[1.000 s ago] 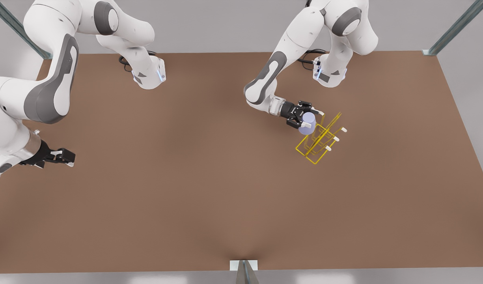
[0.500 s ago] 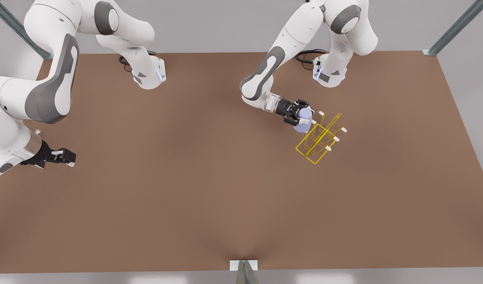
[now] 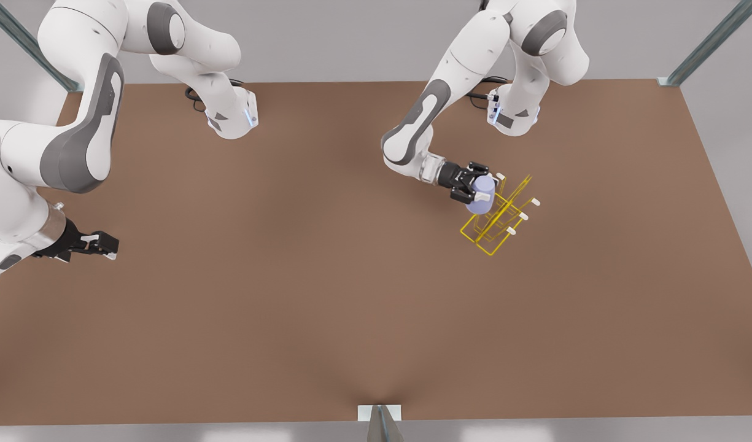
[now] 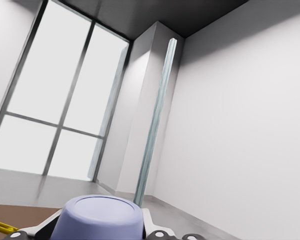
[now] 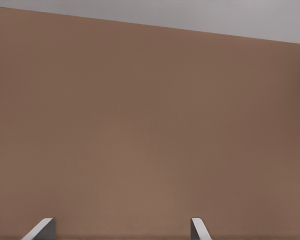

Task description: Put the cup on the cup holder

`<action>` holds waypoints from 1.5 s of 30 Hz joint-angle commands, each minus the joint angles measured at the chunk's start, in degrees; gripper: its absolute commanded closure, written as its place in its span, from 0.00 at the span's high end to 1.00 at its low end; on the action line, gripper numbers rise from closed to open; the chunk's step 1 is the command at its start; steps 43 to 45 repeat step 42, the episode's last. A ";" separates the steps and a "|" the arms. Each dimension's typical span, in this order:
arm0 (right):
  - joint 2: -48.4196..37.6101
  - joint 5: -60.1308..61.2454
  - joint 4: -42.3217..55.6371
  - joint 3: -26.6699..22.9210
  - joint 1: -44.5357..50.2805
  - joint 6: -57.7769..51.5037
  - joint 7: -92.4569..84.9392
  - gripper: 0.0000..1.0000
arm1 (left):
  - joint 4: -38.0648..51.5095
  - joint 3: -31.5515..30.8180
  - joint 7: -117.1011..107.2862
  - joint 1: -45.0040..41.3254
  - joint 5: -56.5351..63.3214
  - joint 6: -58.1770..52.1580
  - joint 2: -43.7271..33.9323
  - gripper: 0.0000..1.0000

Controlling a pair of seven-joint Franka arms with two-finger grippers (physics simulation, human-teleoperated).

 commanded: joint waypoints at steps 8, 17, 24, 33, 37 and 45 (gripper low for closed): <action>-0.11 -0.05 0.03 -0.03 0.01 0.01 -0.01 1.00 | -0.06 0.01 -9.60 0.05 0.18 -0.27 -0.34 1.00; -0.11 0.13 0.03 -0.03 -0.08 0.01 -0.01 1.00 | 22.87 -0.51 38.82 7.25 -24.06 17.39 -21.17 1.00; -0.11 0.13 0.03 -0.03 -0.08 0.01 -0.10 1.00 | 38.70 7.30 134.00 32.92 -70.04 29.88 -21.78 0.98; -0.20 0.13 0.03 -0.03 0.01 0.71 -0.01 1.00 | 40.39 12.59 160.97 35.63 -74.25 24.68 -22.73 1.00; -0.11 0.21 -0.06 -0.03 -0.08 0.97 -0.10 1.00 | 38.52 3.97 164.16 43.64 -74.52 26.18 -23.89 1.00; -0.11 0.21 -0.06 -0.03 0.01 0.97 -0.10 1.00 | 38.43 4.50 163.54 43.82 -74.44 28.20 -22.75 1.00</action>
